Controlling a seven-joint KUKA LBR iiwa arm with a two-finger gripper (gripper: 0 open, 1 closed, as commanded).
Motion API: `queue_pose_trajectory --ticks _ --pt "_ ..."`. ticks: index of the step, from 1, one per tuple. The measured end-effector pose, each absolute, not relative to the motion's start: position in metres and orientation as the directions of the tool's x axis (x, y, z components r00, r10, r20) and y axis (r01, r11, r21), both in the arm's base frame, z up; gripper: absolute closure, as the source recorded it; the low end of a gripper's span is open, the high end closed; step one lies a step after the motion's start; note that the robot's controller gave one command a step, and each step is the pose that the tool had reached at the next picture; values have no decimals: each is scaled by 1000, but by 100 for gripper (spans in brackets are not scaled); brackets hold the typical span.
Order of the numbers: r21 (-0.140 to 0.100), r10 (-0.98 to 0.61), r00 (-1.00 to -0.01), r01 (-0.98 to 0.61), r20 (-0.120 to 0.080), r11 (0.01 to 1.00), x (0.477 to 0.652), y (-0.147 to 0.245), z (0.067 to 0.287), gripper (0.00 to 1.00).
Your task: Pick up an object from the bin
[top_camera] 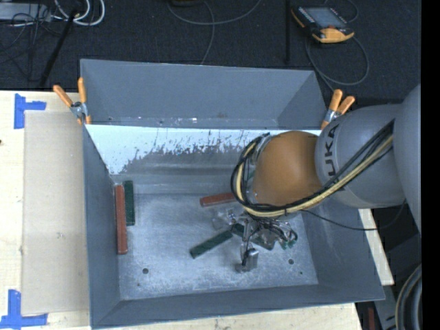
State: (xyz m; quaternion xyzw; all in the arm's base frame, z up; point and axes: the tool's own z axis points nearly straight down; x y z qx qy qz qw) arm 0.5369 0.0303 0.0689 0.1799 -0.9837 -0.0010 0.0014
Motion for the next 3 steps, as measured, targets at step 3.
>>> queue_pose_trajectory --ticks 3 --pt "-5 -784 -621 -784 -5 621 571 -15 341 100"
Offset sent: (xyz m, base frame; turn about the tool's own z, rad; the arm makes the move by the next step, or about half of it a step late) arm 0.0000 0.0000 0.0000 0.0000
